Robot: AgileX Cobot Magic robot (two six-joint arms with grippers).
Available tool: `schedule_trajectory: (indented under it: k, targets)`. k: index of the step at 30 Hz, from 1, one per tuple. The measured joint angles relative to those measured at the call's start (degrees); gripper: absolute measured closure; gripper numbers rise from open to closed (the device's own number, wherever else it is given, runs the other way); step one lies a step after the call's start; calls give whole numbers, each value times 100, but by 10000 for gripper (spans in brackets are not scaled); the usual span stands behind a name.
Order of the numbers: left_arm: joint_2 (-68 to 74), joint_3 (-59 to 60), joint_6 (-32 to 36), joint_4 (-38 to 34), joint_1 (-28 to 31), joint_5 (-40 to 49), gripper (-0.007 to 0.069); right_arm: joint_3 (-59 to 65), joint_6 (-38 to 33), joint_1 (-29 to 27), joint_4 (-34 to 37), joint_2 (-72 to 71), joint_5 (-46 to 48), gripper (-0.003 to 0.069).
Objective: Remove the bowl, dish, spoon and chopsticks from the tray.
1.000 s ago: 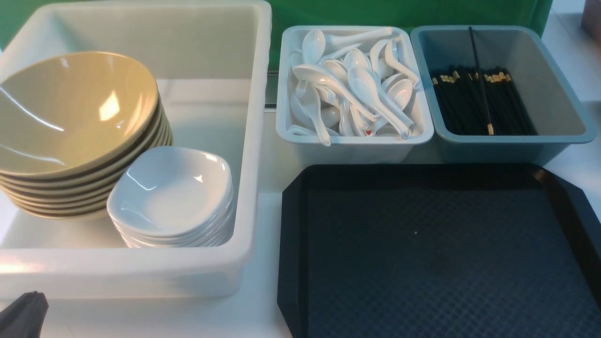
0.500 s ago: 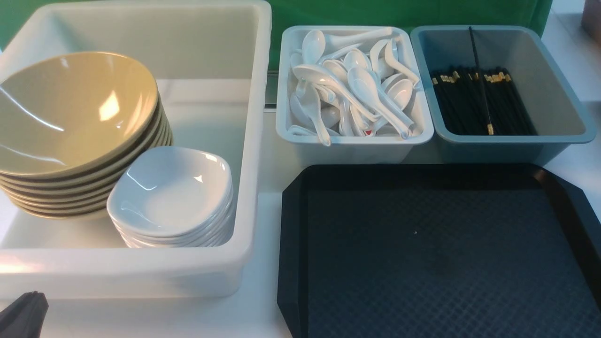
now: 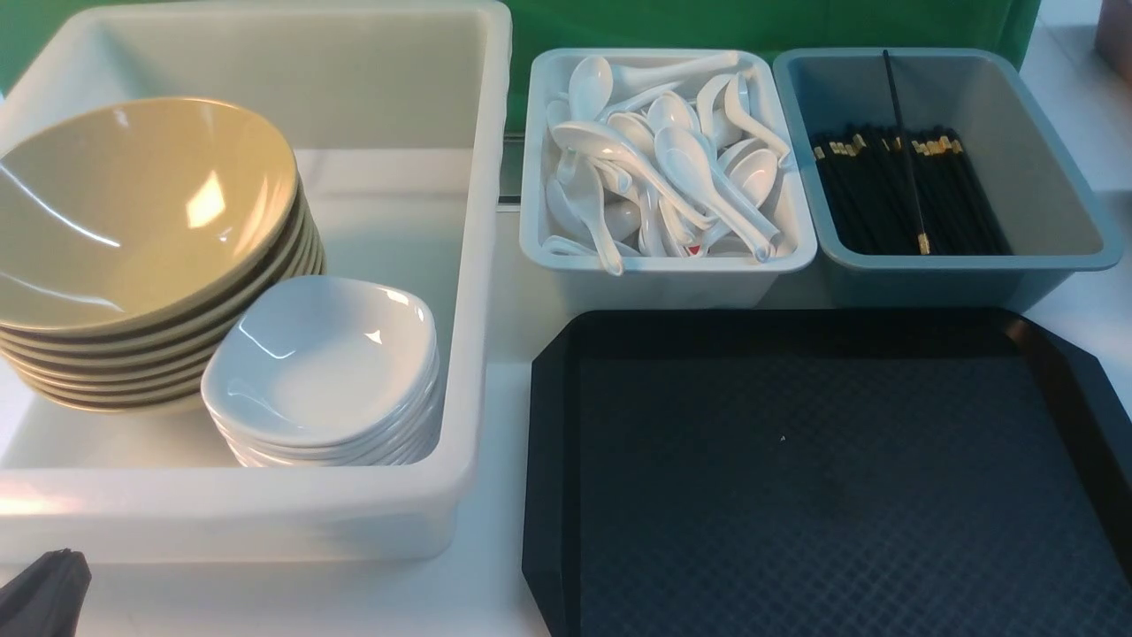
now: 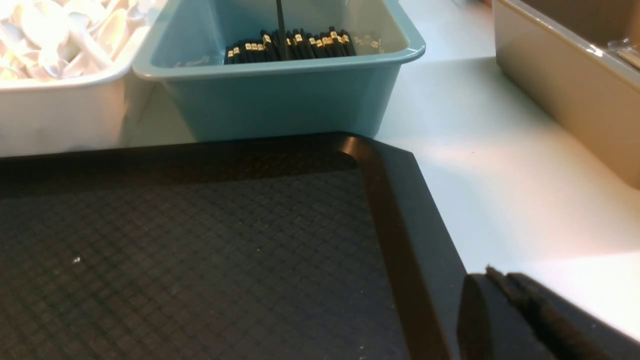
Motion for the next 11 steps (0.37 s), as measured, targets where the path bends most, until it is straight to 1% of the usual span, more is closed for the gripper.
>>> schedule_trajectory:
  k: [11]
  targets:
    - [0, 0, 0, 0, 0, 0, 636, 0, 0, 0, 0, 0, 0, 582]
